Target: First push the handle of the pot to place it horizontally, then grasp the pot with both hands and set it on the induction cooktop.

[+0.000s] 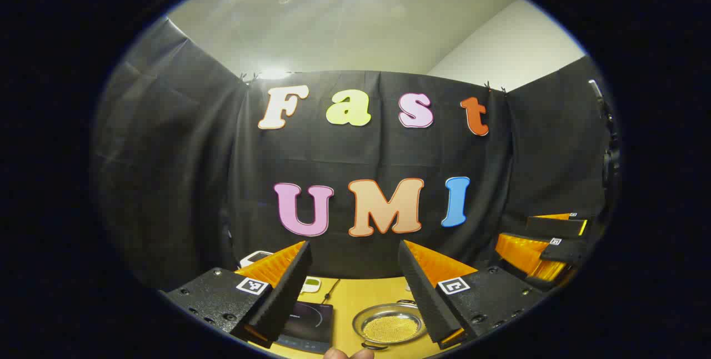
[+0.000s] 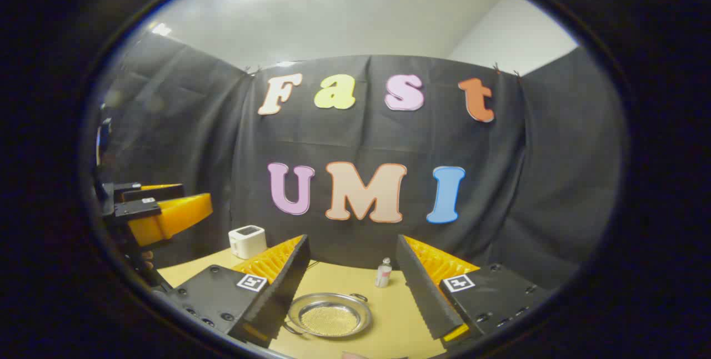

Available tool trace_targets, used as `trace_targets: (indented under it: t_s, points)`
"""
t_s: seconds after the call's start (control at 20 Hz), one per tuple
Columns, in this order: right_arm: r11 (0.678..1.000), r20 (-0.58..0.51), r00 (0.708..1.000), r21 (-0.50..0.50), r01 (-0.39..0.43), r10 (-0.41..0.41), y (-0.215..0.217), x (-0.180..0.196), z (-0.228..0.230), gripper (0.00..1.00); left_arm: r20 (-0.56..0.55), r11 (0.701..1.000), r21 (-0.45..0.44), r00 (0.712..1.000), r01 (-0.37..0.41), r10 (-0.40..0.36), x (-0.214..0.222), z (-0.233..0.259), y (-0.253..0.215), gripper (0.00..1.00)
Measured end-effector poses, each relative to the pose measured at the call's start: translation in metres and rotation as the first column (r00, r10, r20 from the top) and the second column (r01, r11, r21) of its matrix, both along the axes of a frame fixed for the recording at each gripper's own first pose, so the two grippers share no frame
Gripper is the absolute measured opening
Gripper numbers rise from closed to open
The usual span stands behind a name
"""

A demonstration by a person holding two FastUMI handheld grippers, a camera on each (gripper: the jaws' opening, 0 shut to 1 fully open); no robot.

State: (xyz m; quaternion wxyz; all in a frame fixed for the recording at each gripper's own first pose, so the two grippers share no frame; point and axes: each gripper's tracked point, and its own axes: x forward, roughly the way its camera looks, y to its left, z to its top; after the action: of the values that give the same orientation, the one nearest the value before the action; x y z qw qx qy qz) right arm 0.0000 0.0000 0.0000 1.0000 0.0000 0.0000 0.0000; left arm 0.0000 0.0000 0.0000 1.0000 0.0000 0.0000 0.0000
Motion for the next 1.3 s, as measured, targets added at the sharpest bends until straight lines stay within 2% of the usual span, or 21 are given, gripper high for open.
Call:
trace_targets:
  t_s: [0.1,0.15,0.3,0.35,0.6,0.75,0.8,0.85,0.95,1.0,1.05,1.1,1.25,1.3]
  points:
    - [0.998,0.031,0.998,-0.009,0.056,-0.056,-0.023,0.007,0.013,0.98,-0.020,1.000,0.013,1.000,0.000,0.000,-0.002,-0.006,-0.005,0.95]
    - [0.997,0.057,0.996,-0.011,0.075,-0.074,-0.030,0.009,0.022,0.98,-0.032,1.000,0.013,0.999,-0.001,0.002,0.002,-0.010,-0.004,0.92]
    - [0.999,0.056,0.998,0.024,0.023,-0.025,-0.016,0.006,0.024,0.99,-0.030,1.000,0.008,1.000,0.006,-0.006,-0.001,-0.007,-0.007,0.95]
    - [0.999,0.045,0.999,0.025,0.021,-0.022,-0.021,0.007,0.022,0.99,-0.024,1.000,0.005,1.000,0.015,-0.015,-0.002,-0.005,-0.008,0.92]
    - [0.998,0.085,0.995,0.002,0.057,-0.057,-0.034,0.000,0.039,0.99,-0.031,0.999,0.014,0.999,0.042,-0.042,-0.004,-0.005,-0.011,0.92]
    - [0.999,0.090,0.994,-0.007,0.054,-0.053,-0.035,-0.004,0.044,0.98,-0.038,0.999,-0.011,0.999,0.039,-0.039,-0.004,-0.006,-0.014,0.95]
    - [0.999,0.096,0.994,-0.002,0.054,-0.053,-0.035,-0.005,0.046,0.98,-0.037,0.999,-0.008,0.999,0.036,-0.036,-0.004,-0.004,-0.014,0.92]
    - [0.999,0.098,0.994,0.005,0.050,-0.050,-0.034,-0.005,0.048,0.98,-0.037,0.999,-0.001,0.999,0.032,-0.032,-0.005,-0.004,-0.013,0.95]
    - [0.999,0.097,0.994,0.013,0.042,-0.043,-0.033,-0.007,0.049,0.98,-0.031,1.000,0.012,0.999,0.028,-0.028,-0.005,-0.003,-0.013,0.92]
    - [0.999,0.096,0.994,0.008,0.042,-0.043,-0.034,-0.006,0.049,0.98,-0.031,0.999,0.017,0.999,0.028,-0.027,-0.006,-0.003,-0.013,0.95]
    - [0.999,0.095,0.995,0.001,0.044,-0.044,-0.035,-0.008,0.049,0.98,-0.030,0.999,0.022,0.999,0.028,-0.028,-0.006,-0.002,-0.013,0.92]
    - [0.999,0.095,0.995,-0.003,0.045,-0.044,-0.035,-0.007,0.050,0.98,-0.032,0.999,0.026,0.999,0.029,-0.028,-0.006,-0.002,-0.013,0.95]
    - [0.999,0.092,0.995,0.000,0.041,-0.040,-0.033,-0.009,0.049,0.99,-0.033,0.999,0.032,0.999,0.033,-0.032,-0.008,-0.001,-0.014,0.95]
    - [0.999,0.088,0.995,-0.001,0.040,-0.040,-0.033,-0.009,0.048,0.98,-0.034,0.999,0.032,0.999,0.033,-0.032,-0.009,-0.001,-0.014,0.92]
